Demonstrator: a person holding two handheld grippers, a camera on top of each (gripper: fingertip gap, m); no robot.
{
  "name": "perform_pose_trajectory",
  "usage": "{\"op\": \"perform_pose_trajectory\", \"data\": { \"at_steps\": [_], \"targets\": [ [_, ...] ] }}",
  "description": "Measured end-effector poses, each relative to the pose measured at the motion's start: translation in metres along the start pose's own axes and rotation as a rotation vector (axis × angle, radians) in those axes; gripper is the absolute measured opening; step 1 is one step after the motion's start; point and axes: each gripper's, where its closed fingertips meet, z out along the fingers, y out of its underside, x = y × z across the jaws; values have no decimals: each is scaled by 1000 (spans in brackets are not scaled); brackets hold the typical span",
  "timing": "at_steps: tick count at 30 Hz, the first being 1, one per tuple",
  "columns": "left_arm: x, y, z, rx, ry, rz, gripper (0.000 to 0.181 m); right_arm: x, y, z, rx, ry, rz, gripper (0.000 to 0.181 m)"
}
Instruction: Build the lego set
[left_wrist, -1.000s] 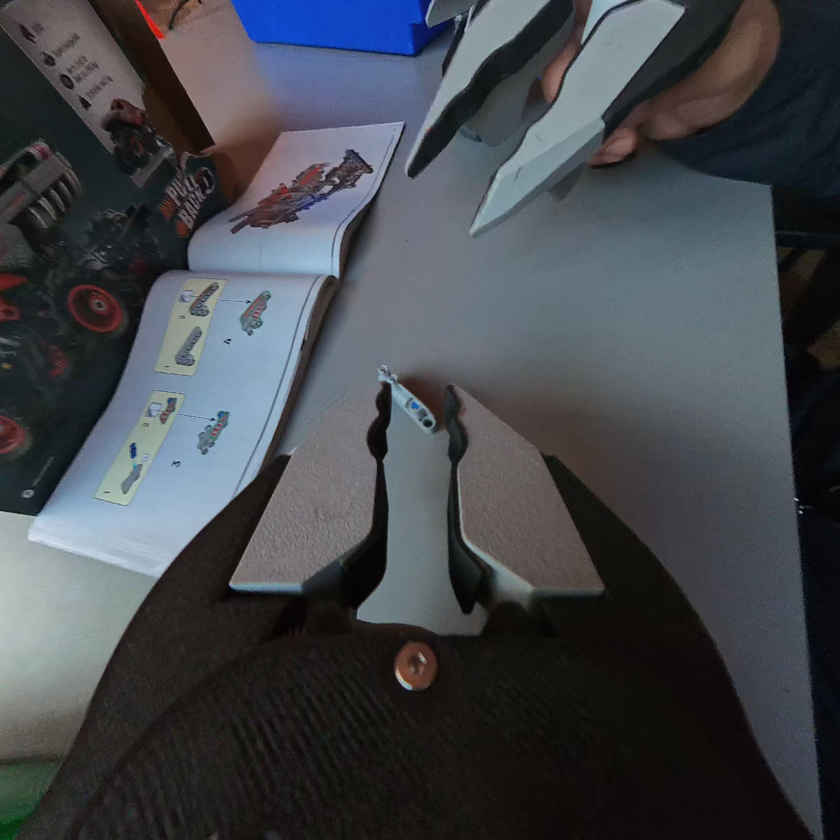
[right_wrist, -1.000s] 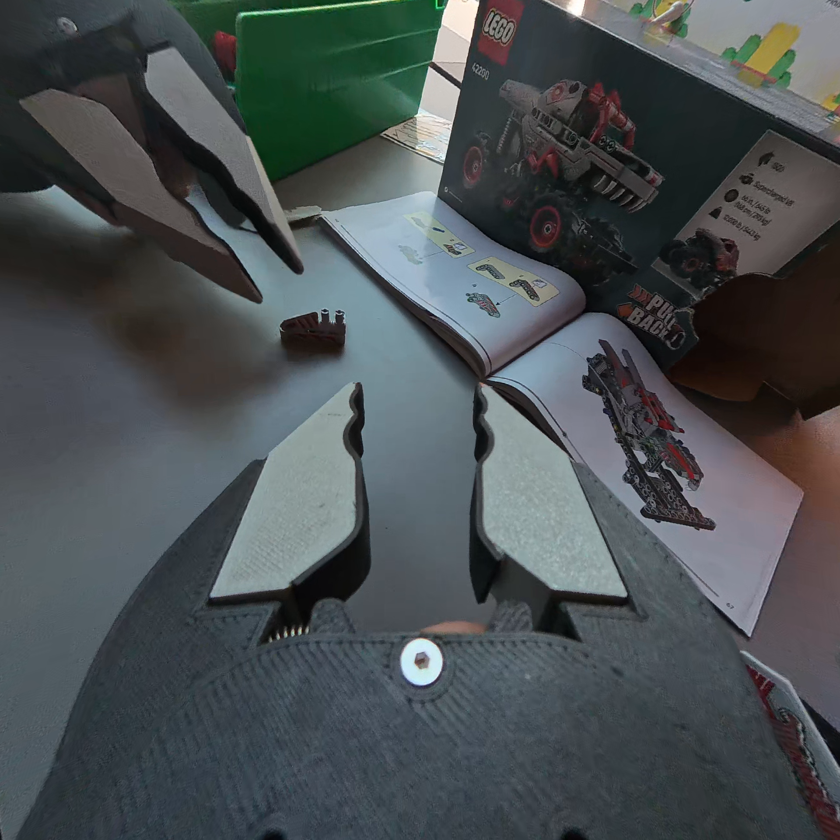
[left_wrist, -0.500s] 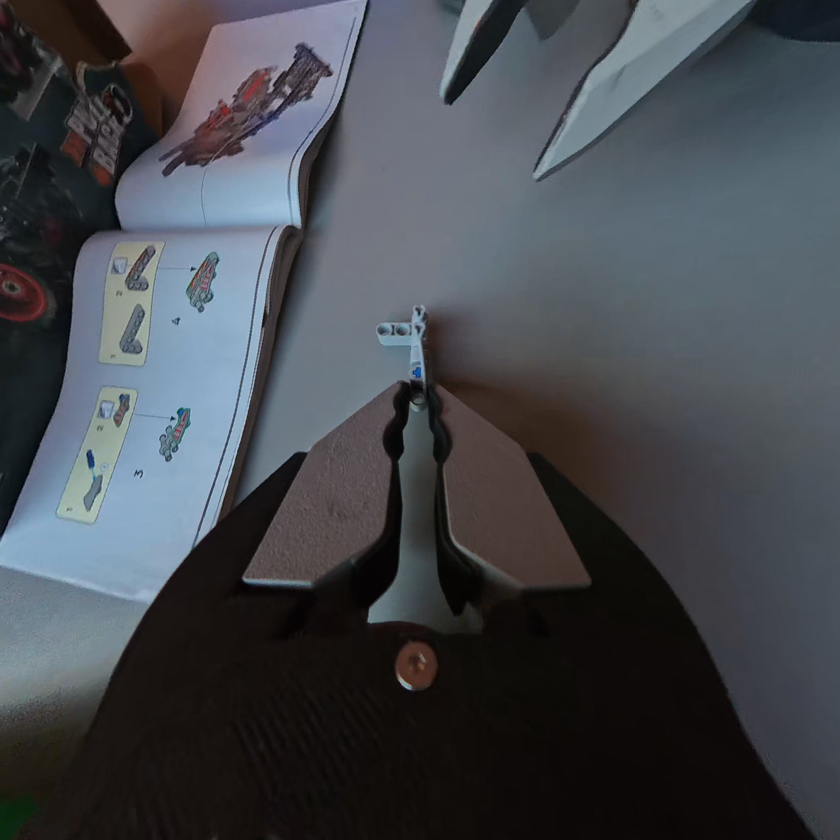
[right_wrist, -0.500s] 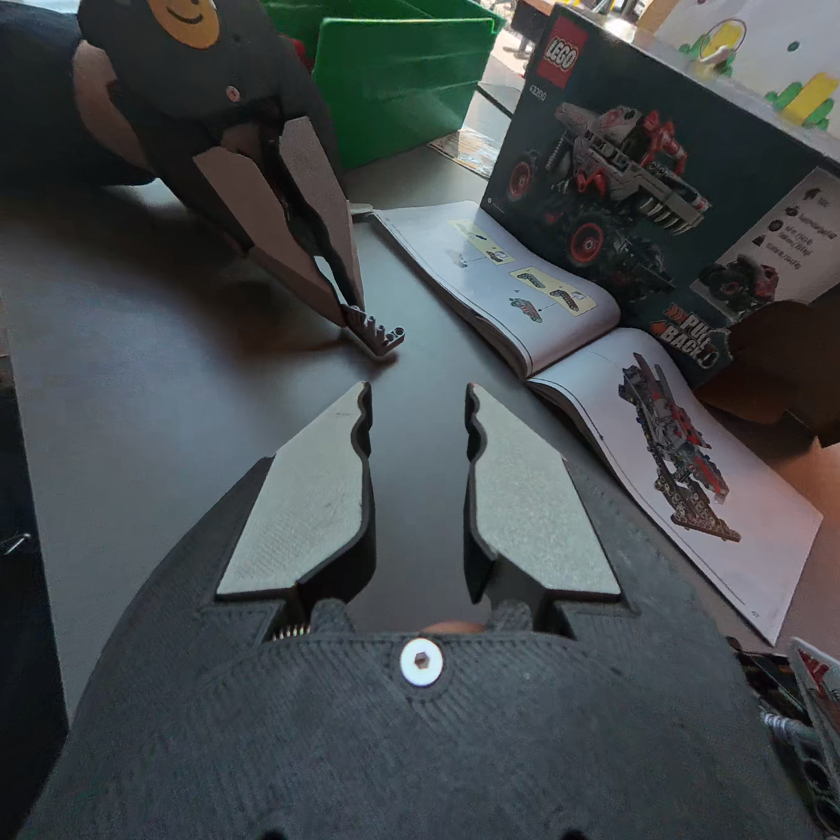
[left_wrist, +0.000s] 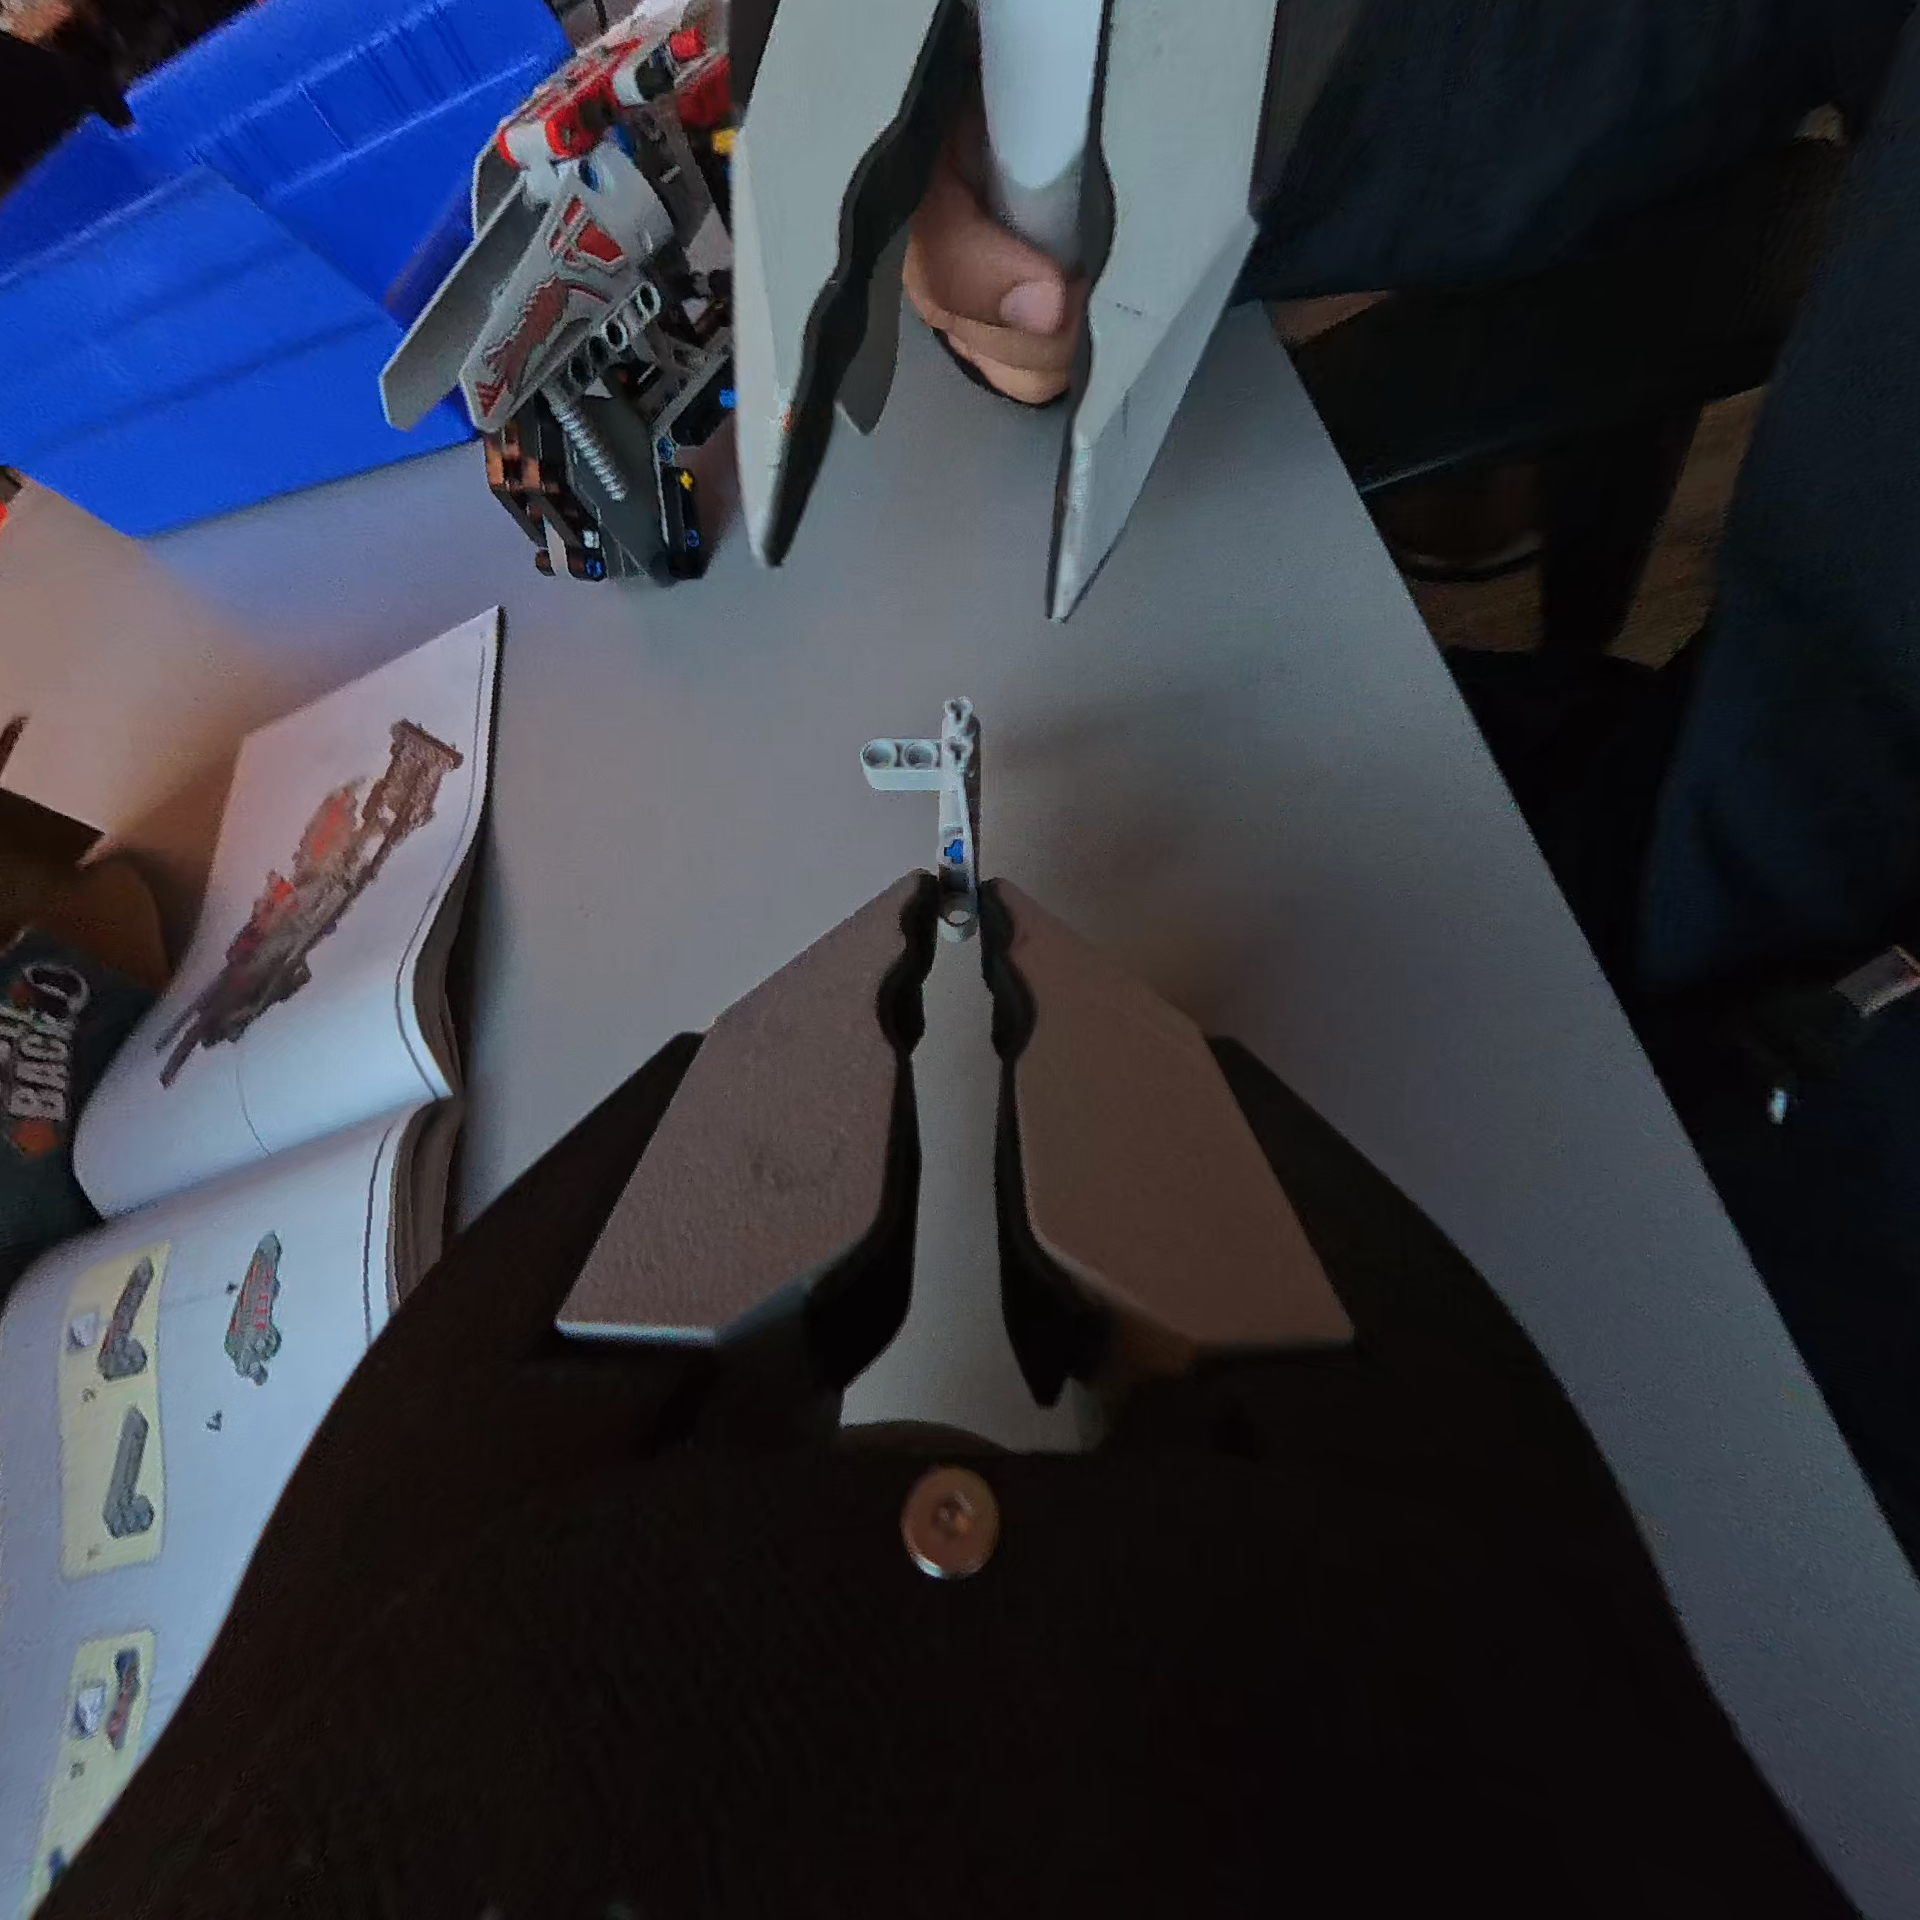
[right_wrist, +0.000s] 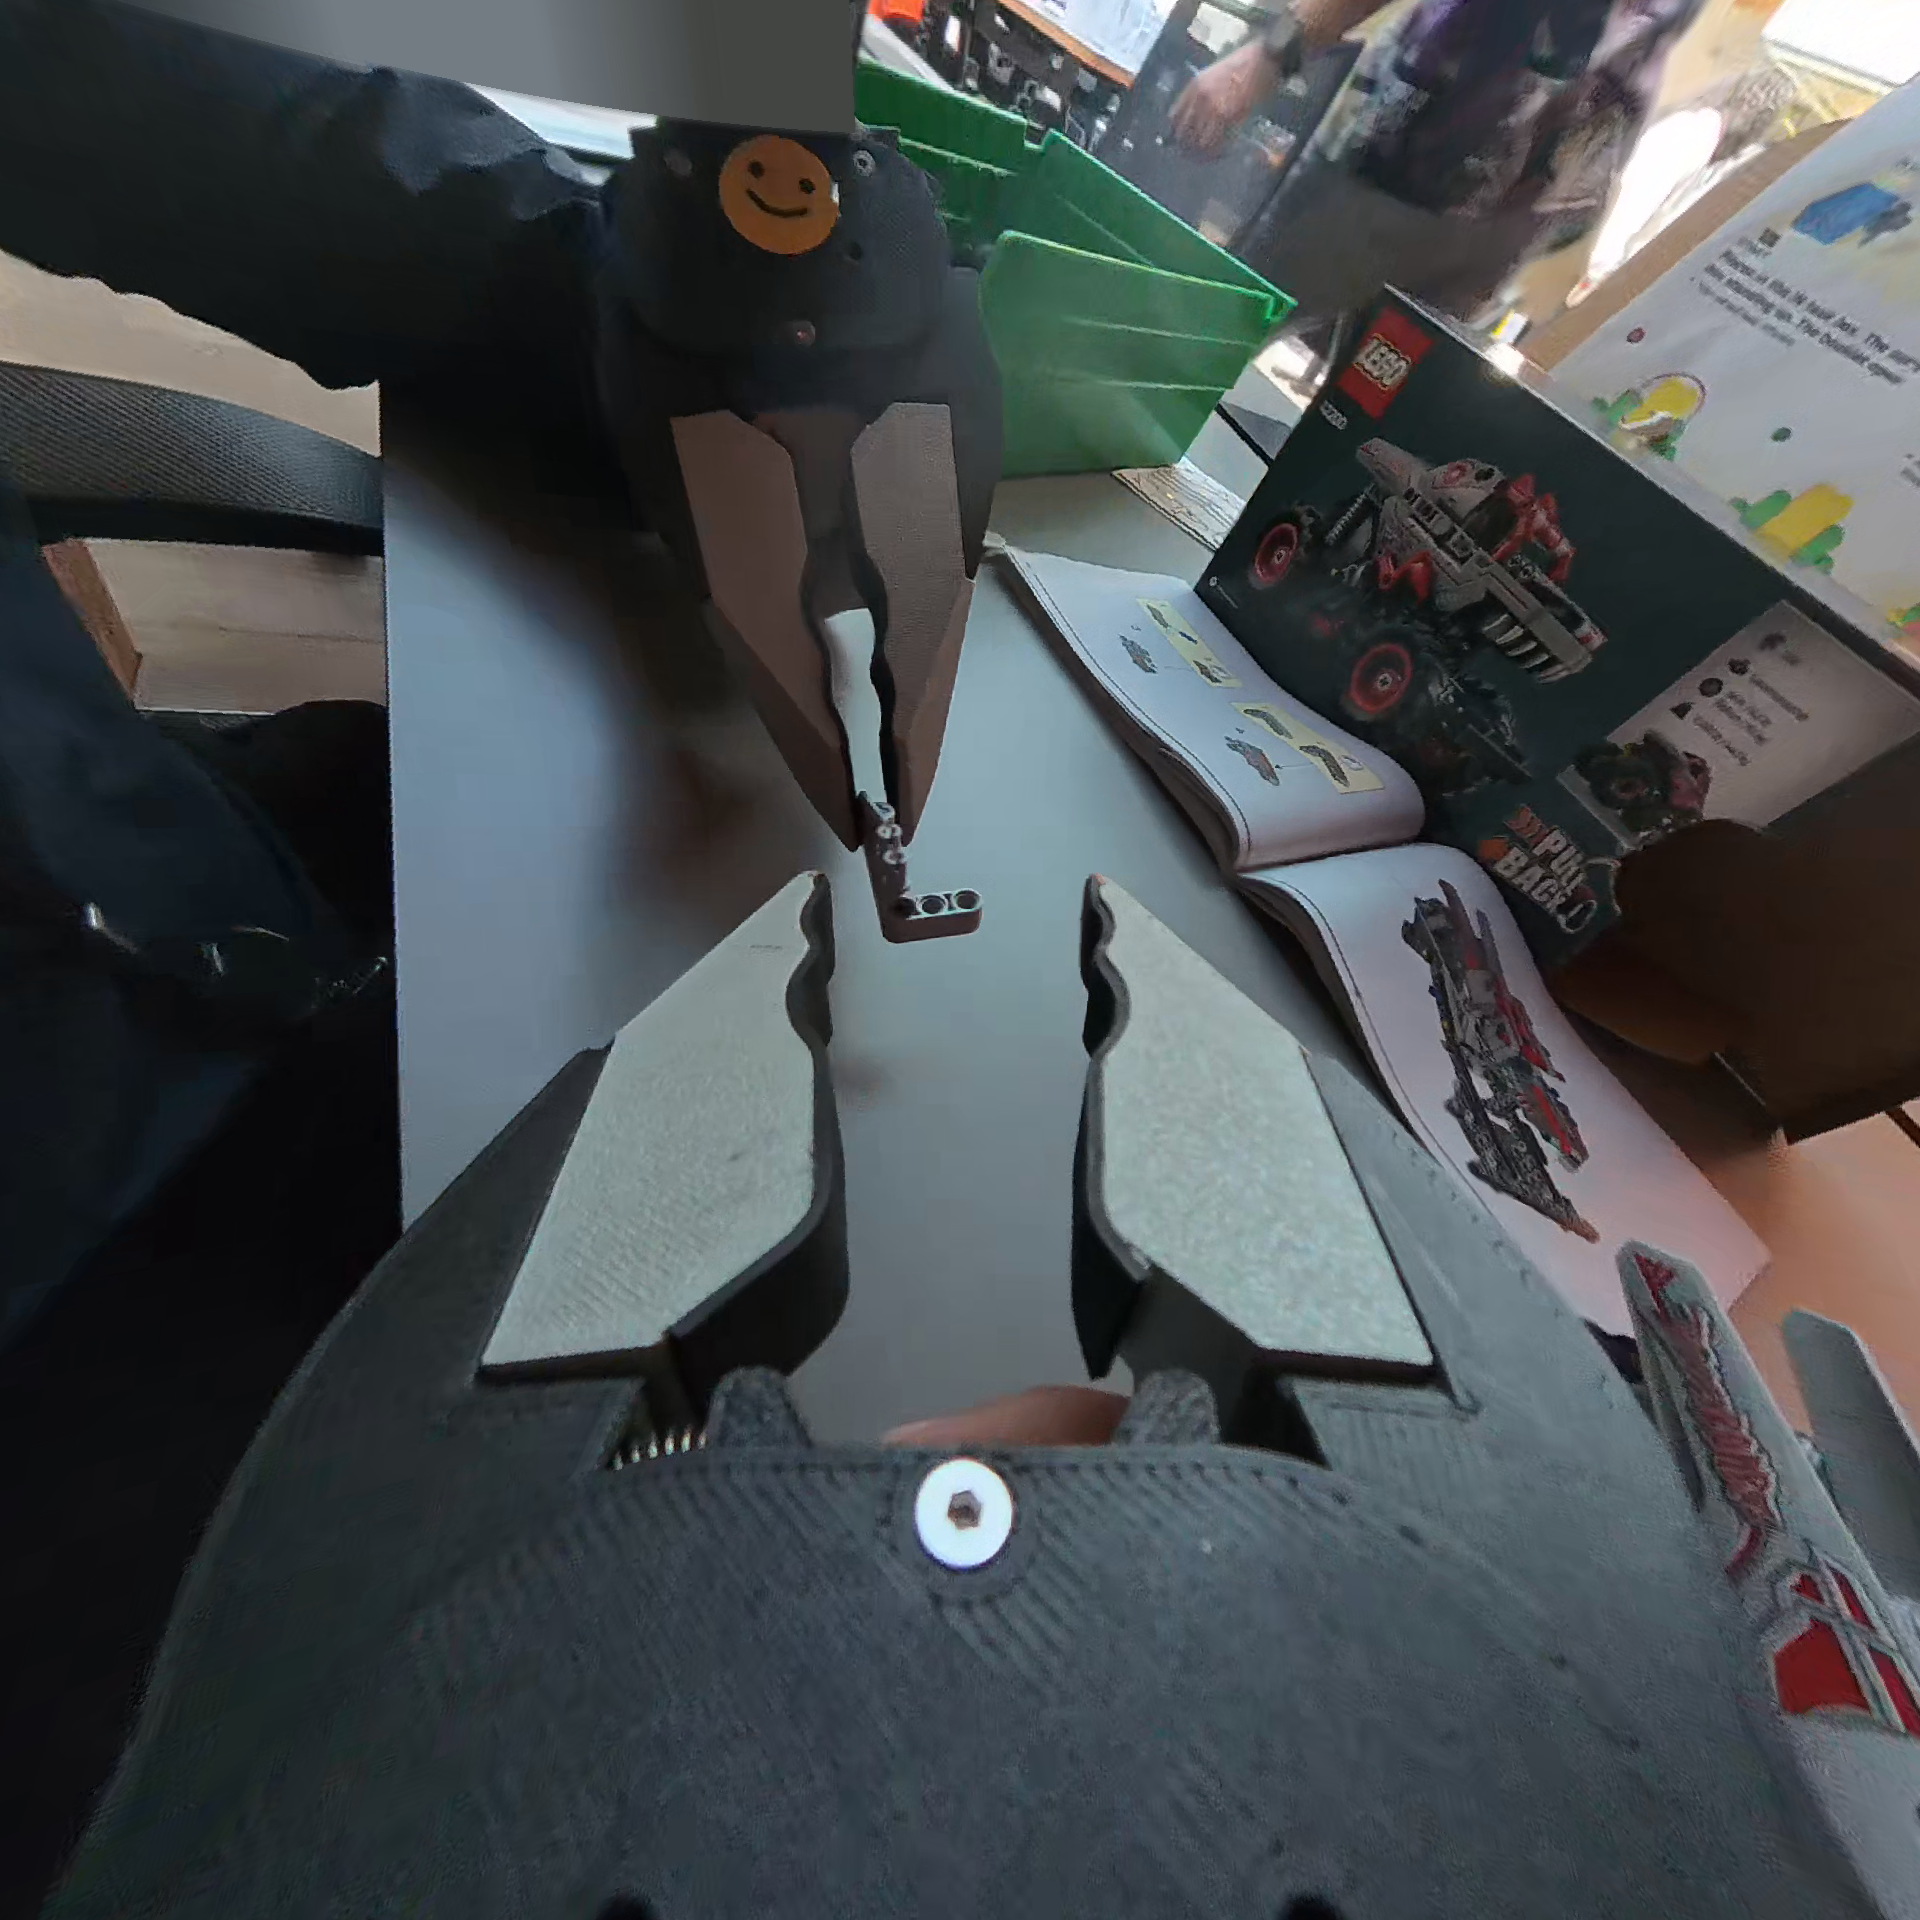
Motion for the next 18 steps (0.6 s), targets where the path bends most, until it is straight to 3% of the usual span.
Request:
{"op": "perform_pose_trajectory", "data": {
  "at_steps": [1, 10, 14, 18],
  "targets": [
    [1, -1, 3, -3, 3, 16, 6, 3, 3, -3, -6, 7, 10, 48],
    [8, -34, 20, 115, 114, -49, 5, 1, 4, -16, 18, -60, 91, 50],
    [24, -51, 15, 206, 132, 2, 5, -18, 2, -23, 33, -133, 51, 47],
    [36, -50, 20, 161, 147, 16, 6, -31, -1, -29, 48, -135, -9, 39]
  ]
}}
